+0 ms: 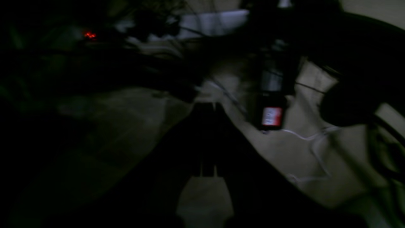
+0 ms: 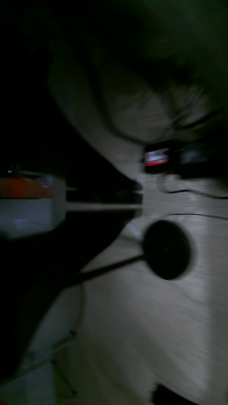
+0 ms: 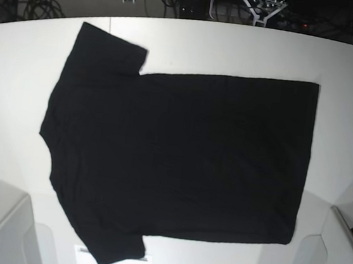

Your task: Fold the T-shirt properly

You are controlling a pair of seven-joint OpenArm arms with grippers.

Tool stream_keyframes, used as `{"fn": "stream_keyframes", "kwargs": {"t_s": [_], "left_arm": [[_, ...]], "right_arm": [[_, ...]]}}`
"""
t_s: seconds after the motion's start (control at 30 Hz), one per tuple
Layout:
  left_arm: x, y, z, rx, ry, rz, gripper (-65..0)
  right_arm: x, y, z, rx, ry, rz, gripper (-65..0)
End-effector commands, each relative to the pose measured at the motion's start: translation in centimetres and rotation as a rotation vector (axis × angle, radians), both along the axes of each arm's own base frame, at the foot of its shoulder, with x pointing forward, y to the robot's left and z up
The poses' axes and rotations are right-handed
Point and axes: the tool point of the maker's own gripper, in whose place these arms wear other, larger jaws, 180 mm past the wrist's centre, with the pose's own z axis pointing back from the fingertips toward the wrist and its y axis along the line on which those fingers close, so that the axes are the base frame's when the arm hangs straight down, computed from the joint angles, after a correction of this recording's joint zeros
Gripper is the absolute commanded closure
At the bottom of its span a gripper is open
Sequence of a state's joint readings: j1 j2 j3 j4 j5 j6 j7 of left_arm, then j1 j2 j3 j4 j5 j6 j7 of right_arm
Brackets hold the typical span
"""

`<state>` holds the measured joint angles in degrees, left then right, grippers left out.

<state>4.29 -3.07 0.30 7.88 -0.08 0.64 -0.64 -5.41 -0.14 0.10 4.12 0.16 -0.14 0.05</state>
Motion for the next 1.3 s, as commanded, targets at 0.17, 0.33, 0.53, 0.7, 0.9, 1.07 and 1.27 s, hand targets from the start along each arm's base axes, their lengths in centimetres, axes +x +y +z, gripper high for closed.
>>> {"fn": "stream_keyframes", "kwargs": {"t_s": [0.17, 0.33, 0.53, 0.7, 0.9, 1.07, 1.27], "left_arm": [[-1.4, -0.2, 0.0, -0.007, 0.026, 0.001, -0.5], [-2.0, -0.2, 0.0, -0.007, 0.033, 0.001, -0.7], [-2.1, -0.1, 0.0, -0.006, 0.034, 0.012, -9.9], [-2.4, -0.2, 0.1, -0.007, 0.039, 0.003, -39.8], [-2.4, -0.1, 0.1, -0.006, 0.037, 0.01, -31.4], [-2.5, 0.1, 0.1, -0.003, 0.039, 0.007, -11.0], [-2.5, 0.1, 0.1, -0.002, 0.04, -0.007, 0.0]], "right_arm": [[-1.1, -0.8, 0.1, -0.013, 0.01, 0.001, -44.9], [-0.6, -0.5, 0.0, -0.008, -0.038, 0.0, -26.6], [-0.5, -0.6, 0.0, -0.01, -0.044, -0.006, 0.0], [-0.5, -0.6, 0.0, -0.01, -0.044, -0.006, 0.0], [-0.6, -0.5, 0.0, -0.009, -0.042, -0.005, 0.0], [-0.6, -0.5, 0.0, -0.008, -0.044, -0.003, 0.0], [-0.5, -0.6, 0.0, -0.01, -0.045, -0.004, 0.0]]}}
